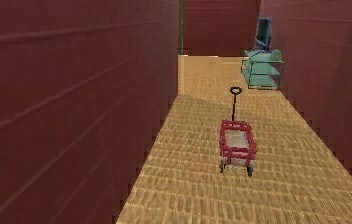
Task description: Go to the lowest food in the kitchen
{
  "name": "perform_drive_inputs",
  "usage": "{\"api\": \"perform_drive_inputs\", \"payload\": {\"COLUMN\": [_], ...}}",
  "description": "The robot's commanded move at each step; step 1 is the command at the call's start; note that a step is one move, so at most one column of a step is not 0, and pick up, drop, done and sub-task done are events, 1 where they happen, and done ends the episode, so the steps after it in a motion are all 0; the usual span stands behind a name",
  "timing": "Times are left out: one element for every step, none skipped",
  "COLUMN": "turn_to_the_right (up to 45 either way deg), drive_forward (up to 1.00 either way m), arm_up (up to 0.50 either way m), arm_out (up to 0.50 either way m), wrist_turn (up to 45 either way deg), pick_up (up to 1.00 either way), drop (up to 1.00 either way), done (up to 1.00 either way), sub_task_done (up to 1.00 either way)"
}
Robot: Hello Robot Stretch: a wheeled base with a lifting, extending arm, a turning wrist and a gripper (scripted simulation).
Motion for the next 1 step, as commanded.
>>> {"api": "perform_drive_inputs", "payload": {"turn_to_the_right": [3.0], "drive_forward": [0.0], "arm_up": [0.0], "arm_out": [0.0], "wrist_turn": [0.0], "pick_up": [0.0], "drop": [0.0], "done": [0.0], "sub_task_done": [0.0]}}
